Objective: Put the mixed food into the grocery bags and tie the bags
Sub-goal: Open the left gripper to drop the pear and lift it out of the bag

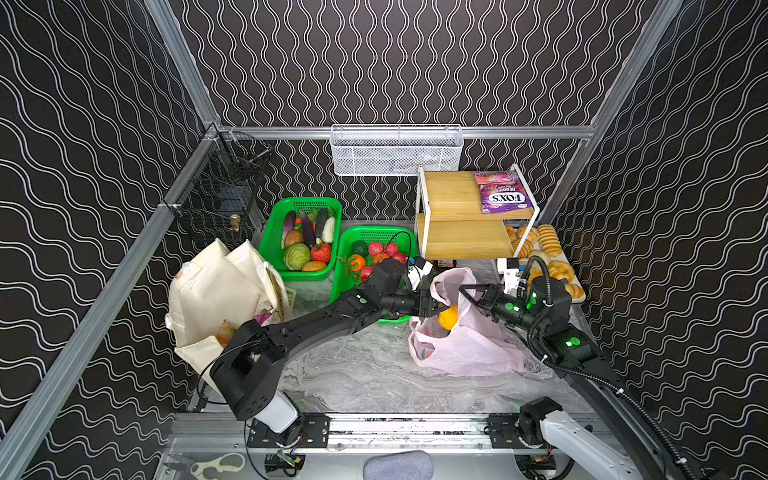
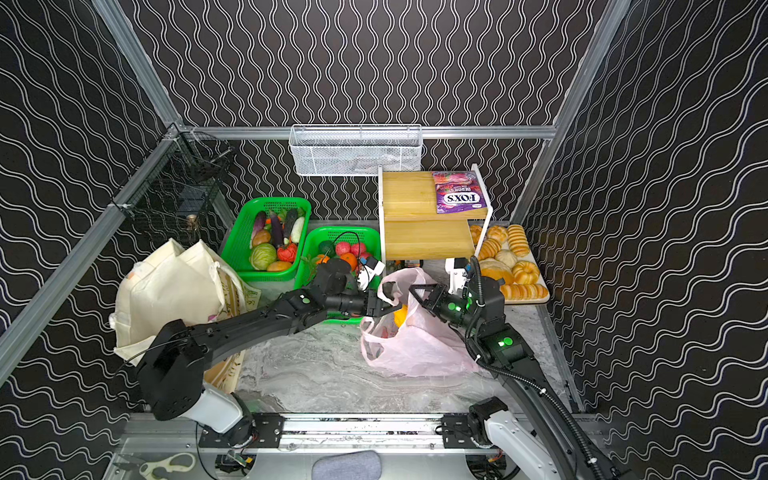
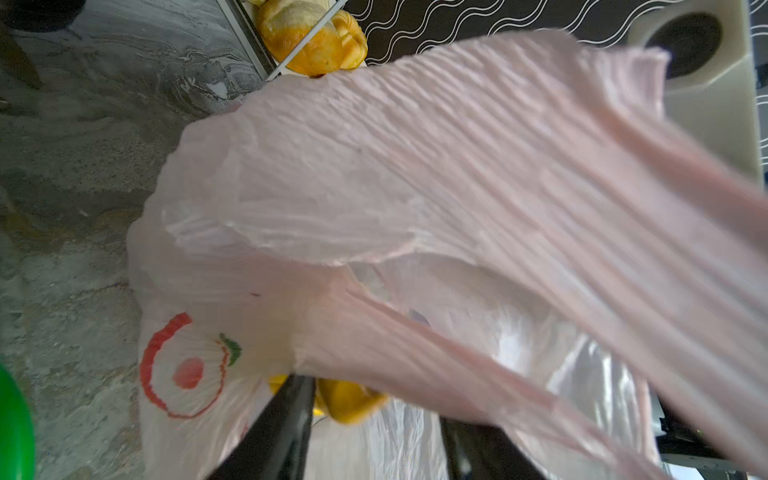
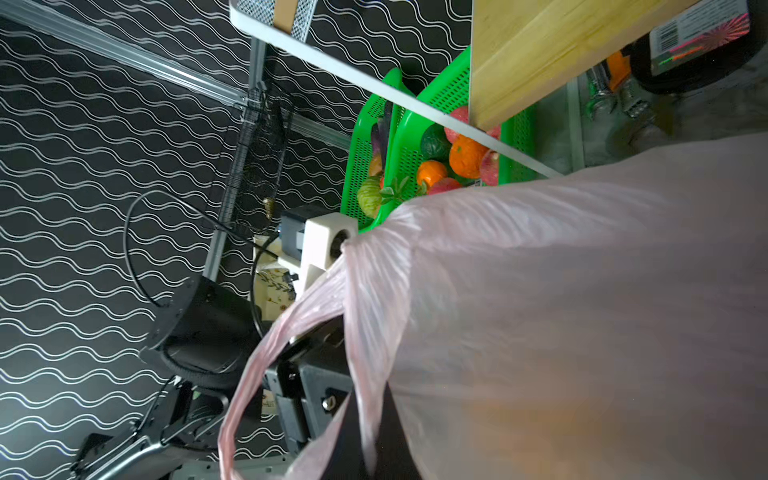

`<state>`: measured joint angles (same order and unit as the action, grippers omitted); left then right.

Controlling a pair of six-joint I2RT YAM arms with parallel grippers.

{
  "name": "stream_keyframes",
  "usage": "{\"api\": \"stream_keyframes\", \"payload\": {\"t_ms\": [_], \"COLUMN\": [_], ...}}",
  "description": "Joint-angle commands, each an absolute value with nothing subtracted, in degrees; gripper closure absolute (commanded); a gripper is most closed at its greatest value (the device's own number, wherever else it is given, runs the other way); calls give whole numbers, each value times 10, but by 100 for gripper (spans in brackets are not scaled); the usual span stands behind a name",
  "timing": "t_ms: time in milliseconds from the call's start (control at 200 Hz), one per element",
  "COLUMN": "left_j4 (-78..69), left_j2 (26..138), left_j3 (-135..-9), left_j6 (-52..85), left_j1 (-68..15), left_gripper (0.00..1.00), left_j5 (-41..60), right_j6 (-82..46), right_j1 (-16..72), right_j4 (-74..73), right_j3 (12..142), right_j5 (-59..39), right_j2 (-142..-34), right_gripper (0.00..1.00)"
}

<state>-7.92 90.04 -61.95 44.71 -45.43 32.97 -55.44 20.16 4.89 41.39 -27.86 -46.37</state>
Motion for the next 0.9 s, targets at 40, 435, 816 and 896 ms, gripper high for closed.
{"api": "stream_keyframes", "payload": {"t_ms": [40,435,816,896], "left_j4": [-44,80,283,308], "left_j2": [895,795,710,699], "left_j3": [-657,-645,-664,-670], "left_j6": [390,271,240,242], "left_j1": [-454,-452,-435,-431], "left_gripper": [25,11,8,6], "left_j5": [283,141,55,86], "right_j6": [-571,-568,-572,-572], "right_j1": [200,180,177,177], "right_j4": [16,182,178,177], "right_j3": [411,397,390,392], "right_j5": [-262,-79,-82,-83], "right_j2": [-450,-428,-428,-428], "right_gripper": [96,96,95,95]}}
